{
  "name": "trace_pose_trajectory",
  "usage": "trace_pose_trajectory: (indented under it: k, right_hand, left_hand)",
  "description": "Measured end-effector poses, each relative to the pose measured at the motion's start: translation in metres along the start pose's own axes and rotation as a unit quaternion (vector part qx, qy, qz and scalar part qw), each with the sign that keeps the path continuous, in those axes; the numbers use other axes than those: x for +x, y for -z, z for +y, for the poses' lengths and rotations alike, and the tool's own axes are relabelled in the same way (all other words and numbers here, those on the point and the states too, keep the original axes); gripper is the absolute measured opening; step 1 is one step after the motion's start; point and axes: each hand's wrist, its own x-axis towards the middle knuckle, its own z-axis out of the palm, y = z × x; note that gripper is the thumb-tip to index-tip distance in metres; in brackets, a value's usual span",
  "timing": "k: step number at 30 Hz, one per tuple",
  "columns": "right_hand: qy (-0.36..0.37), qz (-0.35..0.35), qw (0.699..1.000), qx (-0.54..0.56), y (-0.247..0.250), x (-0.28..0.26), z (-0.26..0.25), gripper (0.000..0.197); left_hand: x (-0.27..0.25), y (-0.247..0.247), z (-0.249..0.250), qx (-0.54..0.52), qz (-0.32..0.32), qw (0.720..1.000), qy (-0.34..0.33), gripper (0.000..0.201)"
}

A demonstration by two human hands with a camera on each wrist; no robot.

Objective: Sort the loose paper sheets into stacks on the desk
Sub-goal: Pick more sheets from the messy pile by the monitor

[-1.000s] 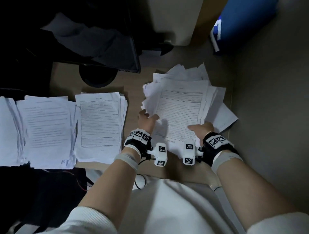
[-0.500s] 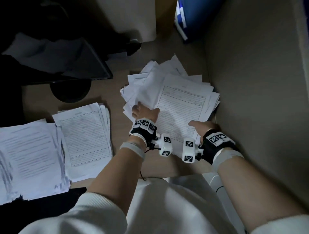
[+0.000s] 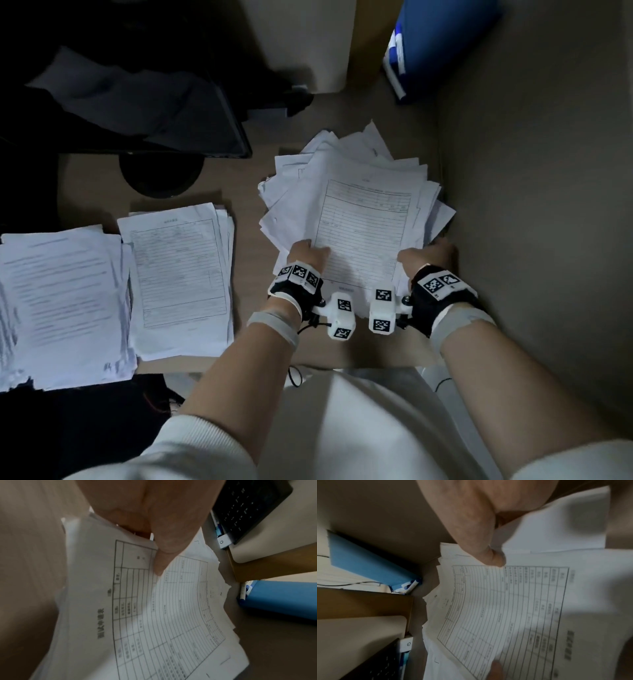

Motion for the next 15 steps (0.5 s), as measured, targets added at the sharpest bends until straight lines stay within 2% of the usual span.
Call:
trace_pose_trajectory:
  k: [2,3,7,9,11,12,14,15]
  right_hand:
    - [0.030,0.017,0.999,0.021,0.013,-0.016,-0.015,0.056]
    - [0.051,-0.003,0.998,0.019,0.019,-0.027,-0.025,0.046]
    - [0.119,-0.117,0.984,-0.064,0.020,-0.033,-0.045,0.019]
    - [0.135,-0.148,0.976,-0.085,0.016,-0.034,-0.052,0.019]
    - [0.166,-0.193,0.961,-0.108,0.011,-0.039,-0.058,0.019]
    - [0.180,-0.229,0.949,-0.118,0.008,-0.041,-0.060,0.018]
    - [0.193,-0.292,0.929,-0.119,0.003,-0.046,-0.060,0.035]
    - [0.186,-0.317,0.923,-0.111,0.002,-0.048,-0.059,0.043]
  left_hand:
    - [-0.001,-0.003,-0.002,-0.040,-0.009,0.999,0.015,0.044]
    - [-0.002,-0.002,-0.002,-0.065,-0.015,0.998,0.017,0.053]
    - [-0.010,0.000,-0.006,-0.194,-0.042,0.980,0.028,0.053]
    - [-0.014,0.003,-0.011,-0.248,-0.063,0.966,0.043,0.048]
    - [-0.019,0.008,-0.017,-0.258,-0.056,0.963,0.055,0.035]
    - [-0.021,0.010,-0.020,-0.269,-0.053,0.959,0.066,0.039]
    - [-0.017,0.009,-0.025,-0.295,-0.054,0.951,0.073,0.062]
    - [-0.014,0.008,-0.028,-0.302,-0.056,0.949,0.070,0.067]
